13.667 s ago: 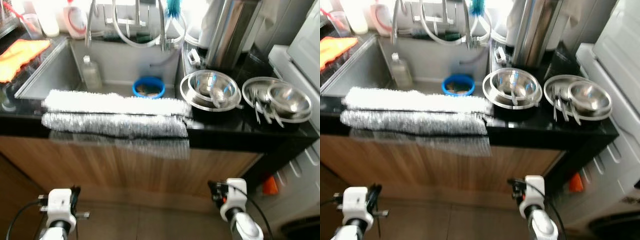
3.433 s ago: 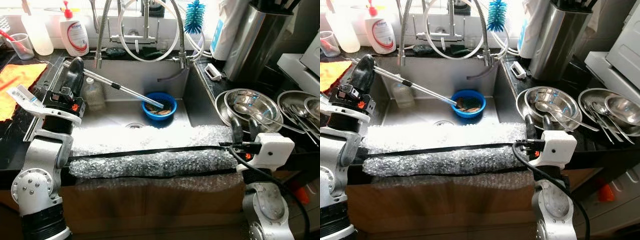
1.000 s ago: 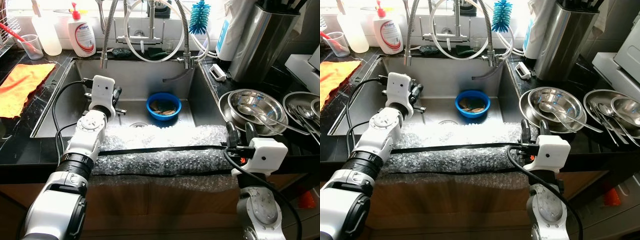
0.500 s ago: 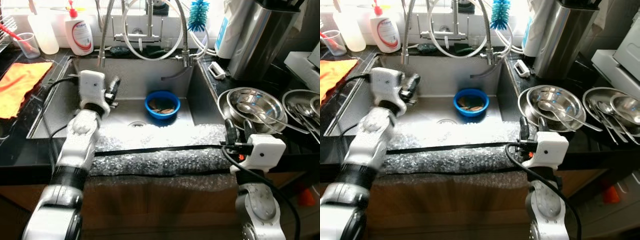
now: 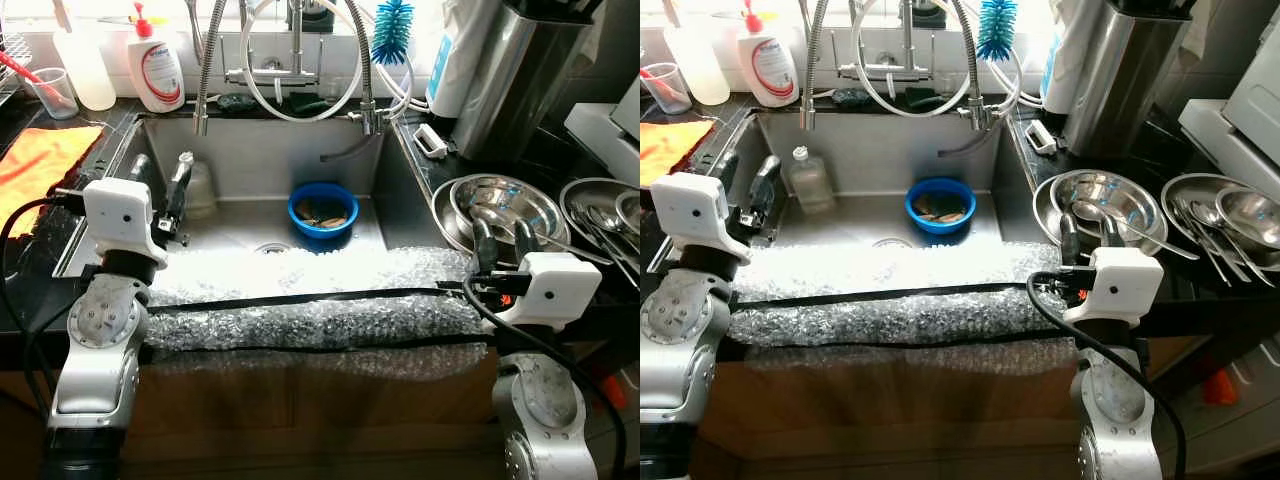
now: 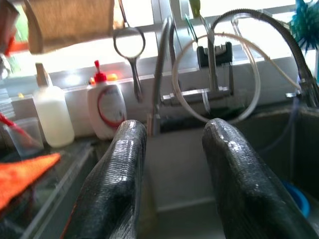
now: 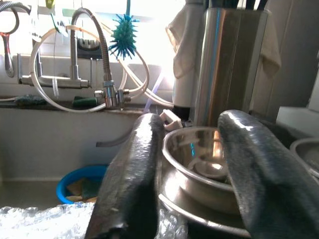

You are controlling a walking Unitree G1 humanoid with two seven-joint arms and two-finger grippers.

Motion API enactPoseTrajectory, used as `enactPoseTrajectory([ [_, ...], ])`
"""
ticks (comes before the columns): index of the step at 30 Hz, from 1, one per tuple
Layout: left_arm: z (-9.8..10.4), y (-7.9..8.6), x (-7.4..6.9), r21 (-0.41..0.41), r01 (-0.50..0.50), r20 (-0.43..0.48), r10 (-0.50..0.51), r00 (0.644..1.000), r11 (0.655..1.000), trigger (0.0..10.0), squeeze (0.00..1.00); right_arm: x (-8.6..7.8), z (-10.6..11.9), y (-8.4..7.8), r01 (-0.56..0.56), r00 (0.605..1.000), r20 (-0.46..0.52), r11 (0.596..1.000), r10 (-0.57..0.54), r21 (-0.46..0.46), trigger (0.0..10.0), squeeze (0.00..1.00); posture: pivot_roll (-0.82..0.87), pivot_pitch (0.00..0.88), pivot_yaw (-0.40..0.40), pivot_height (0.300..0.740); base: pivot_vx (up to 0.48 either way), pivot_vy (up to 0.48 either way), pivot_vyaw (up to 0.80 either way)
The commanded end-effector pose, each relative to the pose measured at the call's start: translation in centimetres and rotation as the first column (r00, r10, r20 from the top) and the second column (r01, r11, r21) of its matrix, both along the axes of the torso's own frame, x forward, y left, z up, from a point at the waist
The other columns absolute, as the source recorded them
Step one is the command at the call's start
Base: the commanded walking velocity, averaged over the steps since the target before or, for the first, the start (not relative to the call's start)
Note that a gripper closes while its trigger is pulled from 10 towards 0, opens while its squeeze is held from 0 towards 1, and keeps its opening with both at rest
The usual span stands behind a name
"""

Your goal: Kitchen organization

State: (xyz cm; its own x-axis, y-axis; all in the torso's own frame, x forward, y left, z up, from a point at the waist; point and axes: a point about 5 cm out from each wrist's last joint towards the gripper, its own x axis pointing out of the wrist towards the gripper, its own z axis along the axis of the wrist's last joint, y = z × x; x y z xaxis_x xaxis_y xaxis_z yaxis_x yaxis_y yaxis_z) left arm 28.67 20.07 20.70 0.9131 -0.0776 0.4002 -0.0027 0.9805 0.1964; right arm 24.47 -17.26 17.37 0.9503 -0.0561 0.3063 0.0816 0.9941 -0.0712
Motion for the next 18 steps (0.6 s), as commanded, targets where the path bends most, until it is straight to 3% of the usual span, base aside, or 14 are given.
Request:
enactPoseTrajectory([
  [1,0.3,-0.5,-0.2,0.009,0.015,0.009,-0.015,1.0,1.0,10.0,0.0,0.0,1.3,0.1,-0.01,0.999,0.047,1.0,0.01,-0.011,10.0,1.0,-0.07,0.0,-0.05,0.74,0.0,0.0,0.0],
  [8,0.1,-1.5,0.2,0.007,0.051,-0.021,-0.051,0.998,0.999,10.0,0.0,-0.1,2.3,-1.6,0.089,0.993,0.074,0.996,-0.091,0.03,10.0,0.98,-0.08,0.0,-0.043,0.74,0.0,0.0,0.0],
  [9,0.1,-1.6,0.2,0.006,0.057,-0.023,-0.056,0.998,0.998,10.0,0.0,-0.1,2.1,-1.8,0.097,0.993,0.063,0.995,-0.099,0.034,10.0,0.85,-0.08,0.0,-0.045,0.74,0.0,0.0,0.0],
  [10,0.0,-1.7,0.2,0.006,0.061,-0.026,-0.061,0.998,0.998,10.0,0.0,-0.1,1.9,-2.0,0.101,0.994,0.048,0.994,-0.103,0.032,10.0,0.0,-0.08,0.0,-0.043,0.74,0.0,0.0,0.0],
  [18,-0.4,-2.0,-0.1,0.018,0.077,-0.045,-0.076,0.996,0.997,10.0,0.0,0.4,-0.2,-2.8,0.146,0.987,-0.082,0.984,-0.138,0.098,10.0,0.0,-0.07,0.0,-0.051,0.74,0.0,0.0,0.0],
])
